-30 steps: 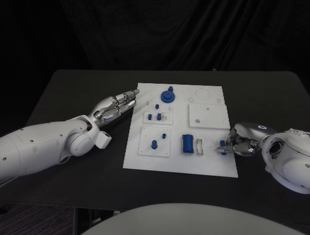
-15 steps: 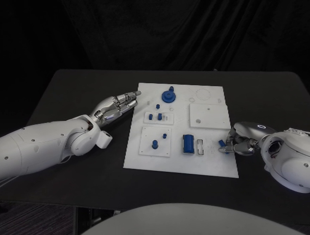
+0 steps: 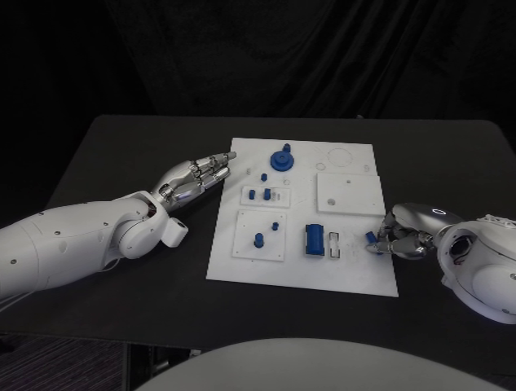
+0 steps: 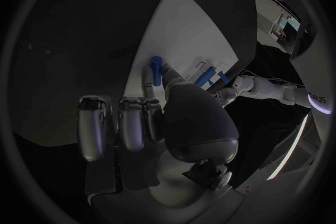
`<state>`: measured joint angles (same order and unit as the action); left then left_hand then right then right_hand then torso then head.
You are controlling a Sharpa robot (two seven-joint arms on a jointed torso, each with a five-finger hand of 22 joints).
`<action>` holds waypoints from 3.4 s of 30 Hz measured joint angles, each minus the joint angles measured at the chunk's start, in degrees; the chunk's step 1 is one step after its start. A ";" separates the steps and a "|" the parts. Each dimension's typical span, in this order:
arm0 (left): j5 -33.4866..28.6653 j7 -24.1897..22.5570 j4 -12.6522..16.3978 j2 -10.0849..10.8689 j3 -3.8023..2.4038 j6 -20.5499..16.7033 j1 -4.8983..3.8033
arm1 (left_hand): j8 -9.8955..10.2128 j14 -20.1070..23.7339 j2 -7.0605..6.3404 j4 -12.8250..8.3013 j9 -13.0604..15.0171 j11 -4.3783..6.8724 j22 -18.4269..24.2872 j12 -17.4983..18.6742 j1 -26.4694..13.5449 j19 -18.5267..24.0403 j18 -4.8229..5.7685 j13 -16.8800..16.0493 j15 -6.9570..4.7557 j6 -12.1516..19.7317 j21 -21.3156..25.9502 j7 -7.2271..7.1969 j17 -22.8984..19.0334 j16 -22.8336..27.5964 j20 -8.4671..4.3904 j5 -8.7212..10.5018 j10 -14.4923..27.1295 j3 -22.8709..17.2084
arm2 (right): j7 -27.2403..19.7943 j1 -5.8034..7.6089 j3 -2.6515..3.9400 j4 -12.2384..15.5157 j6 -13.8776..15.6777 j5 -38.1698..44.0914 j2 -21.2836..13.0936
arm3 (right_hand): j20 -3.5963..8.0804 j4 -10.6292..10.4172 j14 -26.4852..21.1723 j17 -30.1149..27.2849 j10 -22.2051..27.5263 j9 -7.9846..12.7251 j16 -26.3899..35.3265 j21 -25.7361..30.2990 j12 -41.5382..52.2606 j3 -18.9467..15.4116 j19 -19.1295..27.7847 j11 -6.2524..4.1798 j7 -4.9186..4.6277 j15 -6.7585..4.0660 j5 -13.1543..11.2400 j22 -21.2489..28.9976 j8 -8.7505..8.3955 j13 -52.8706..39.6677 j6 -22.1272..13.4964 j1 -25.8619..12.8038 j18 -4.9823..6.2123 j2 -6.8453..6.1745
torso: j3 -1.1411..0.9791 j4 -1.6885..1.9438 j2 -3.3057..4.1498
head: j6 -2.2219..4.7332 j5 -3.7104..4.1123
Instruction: Assemble the parts on the task board
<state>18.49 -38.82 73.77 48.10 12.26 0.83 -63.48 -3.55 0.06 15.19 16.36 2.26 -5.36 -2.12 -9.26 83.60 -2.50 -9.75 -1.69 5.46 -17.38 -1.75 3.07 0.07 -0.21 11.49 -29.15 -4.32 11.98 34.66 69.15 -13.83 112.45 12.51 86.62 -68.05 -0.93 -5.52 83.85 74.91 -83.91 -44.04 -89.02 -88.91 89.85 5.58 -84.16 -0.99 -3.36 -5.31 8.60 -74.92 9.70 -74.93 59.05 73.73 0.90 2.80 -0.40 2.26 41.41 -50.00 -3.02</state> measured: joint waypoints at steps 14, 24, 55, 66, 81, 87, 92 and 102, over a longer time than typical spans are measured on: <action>0.00 0.00 -0.01 0.14 0.00 -0.01 0.12 | 0.00 -0.08 0.00 0.00 -0.05 -0.38 0.00 0.00 0.00 0.00 0.00 0.01 0.09 0.81 0.00 -0.81 0.02 0.00 0.00 0.00 0.01 0.00 | -1.03 1.24 -0.31 2.39 0.18 -18.32 -2.19 | 0.00 3.95 0.00 0.00 0.00 10.00 0.01 -0.34 0.00 6.14 0.00 0.00 -0.01 0.01 0.00 0.01 -0.12 0.01 0.43 -4.71 0.00 -1.58 | -0.04 -0.02 0.01 | 0.00 0.11; 0.00 0.00 -0.02 0.04 0.00 -0.05 0.13 | 0.00 -0.08 0.00 0.00 -0.11 -0.38 -0.01 -0.23 0.00 0.00 0.00 0.01 0.08 1.20 -0.23 -1.64 0.03 0.00 0.00 0.00 0.01 0.00 | -1.74 1.87 -0.37 2.08 -0.47 -29.28 -1.26 | 0.00 4.10 0.00 0.00 0.00 10.00 0.02 -0.34 0.00 6.46 0.00 0.00 -0.09 0.01 0.01 0.01 -0.17 0.01 0.51 -5.15 0.00 -1.90 | 0.02 -0.01 -0.07 | 0.00 0.05; 0.00 -0.01 -0.05 -0.19 0.00 -0.05 0.14 | 0.00 -0.08 0.00 0.00 -0.10 -0.38 0.04 -0.23 0.00 0.00 0.00 0.02 0.08 1.20 -0.22 -1.63 -0.01 0.00 -0.01 0.00 0.01 0.00 | -5.32 4.12 -0.32 0.57 3.38 -33.57 2.21 | 0.00 4.34 -0.01 0.00 0.00 10.16 0.02 -0.27 0.00 7.00 0.00 0.00 0.11 0.02 -0.05 0.02 0.01 0.02 0.70 -5.38 0.00 -1.68 | -0.04 -0.07 0.08 | 0.00 0.49; 0.00 -0.01 -0.05 -0.33 0.00 -0.04 0.14 | 0.00 -0.08 0.00 -0.01 -0.10 -0.38 0.04 -0.22 0.00 0.00 0.00 0.02 0.08 1.20 -0.22 -1.63 0.00 0.00 0.00 0.00 0.01 0.00 | -5.36 4.78 -0.35 -0.36 3.38 -35.45 3.10 | 0.00 4.32 -0.01 0.00 0.00 10.14 0.02 0.17 0.00 7.34 0.00 0.00 0.12 0.02 -0.05 0.00 0.00 0.02 0.70 -5.85 0.00 -1.82 | -0.10 -0.02 0.11 | 0.00 0.59; 0.00 -0.01 -0.22 -0.68 0.00 -0.02 0.14 | 0.00 -0.08 0.00 0.00 -0.10 -0.38 0.04 -0.23 0.00 0.00 0.00 0.03 0.08 1.20 -0.22 -1.63 0.02 0.00 -0.01 0.00 0.01 0.00 | -4.20 4.78 -0.38 -1.34 2.67 -37.14 4.38 | 0.00 4.26 -0.01 0.00 0.00 10.15 0.02 1.05 0.00 7.40 0.00 0.00 0.12 0.02 -0.06 -0.02 0.24 0.02 0.70 -6.49 0.00 -1.61 | 0.07 0.10 0.03 | 0.00 0.79; 0.00 -0.01 -0.32 -0.76 0.00 0.02 0.14 | 0.01 -0.08 0.00 -0.01 -0.10 -0.38 0.03 -0.23 0.00 0.21 0.00 0.03 0.08 1.20 -0.22 -1.63 0.03 0.00 0.20 0.00 0.01 0.00 | -4.08 4.67 -0.39 -1.54 2.65 -37.12 4.78 | 0.00 4.42 -0.01 0.00 0.00 10.16 0.02 1.38 0.00 7.56 0.00 0.00 0.11 0.02 -0.06 -0.02 0.24 0.02 0.70 -6.49 0.00 -1.61 | 0.03 0.07 0.00 | -0.01 0.57; 0.00 -0.01 -0.37 -0.86 0.00 0.06 0.14 | 0.00 -0.08 0.00 -0.01 -0.10 -0.38 0.03 -0.23 0.00 0.21 0.00 0.03 0.08 1.20 -0.22 -1.63 0.03 0.00 0.20 0.00 0.01 0.00 | -4.03 4.47 -0.39 -1.83 2.63 -36.86 5.26 | 0.00 4.42 -0.01 0.00 0.00 10.19 0.27 1.38 0.00 7.56 0.00 0.00 0.11 0.02 -0.06 -0.02 0.24 0.02 0.70 -6.49 0.00 -1.61 | 0.01 0.03 -0.01 | -0.01 0.58; 0.00 -0.01 -0.44 -0.87 0.00 0.14 0.14 | 0.00 -0.08 0.00 0.00 -0.10 -0.38 0.03 -0.23 0.00 0.21 -0.01 0.03 0.08 1.20 -0.22 -1.63 -0.01 0.00 0.20 0.00 0.01 0.00 | -3.96 3.96 -0.39 -2.39 2.35 -36.35 6.08 | 0.00 4.26 -0.01 0.00 0.00 10.30 0.27 1.60 0.00 7.72 0.00 0.00 0.11 0.02 -0.06 -0.01 0.23 0.02 0.70 -6.49 0.00 -1.61 | -0.01 0.03 0.02 | -0.01 0.55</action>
<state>18.49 -38.84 73.33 47.23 12.25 0.97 -63.34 -3.54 -0.02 15.19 16.36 2.17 -5.74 -2.09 -9.49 83.60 -2.30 -9.76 -1.66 5.54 -16.18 -1.98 1.44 0.06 -0.21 11.69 -29.15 -4.31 11.98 30.70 73.12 -14.22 110.06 14.85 50.26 -61.97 -0.93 -1.26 83.84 74.91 -83.91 -33.74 -88.76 -87.31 89.85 13.30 -84.16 -0.99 -3.25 -5.29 8.55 -74.93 9.93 -74.91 59.75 67.24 0.90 1.19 -0.40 2.29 41.42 -50.01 -2.47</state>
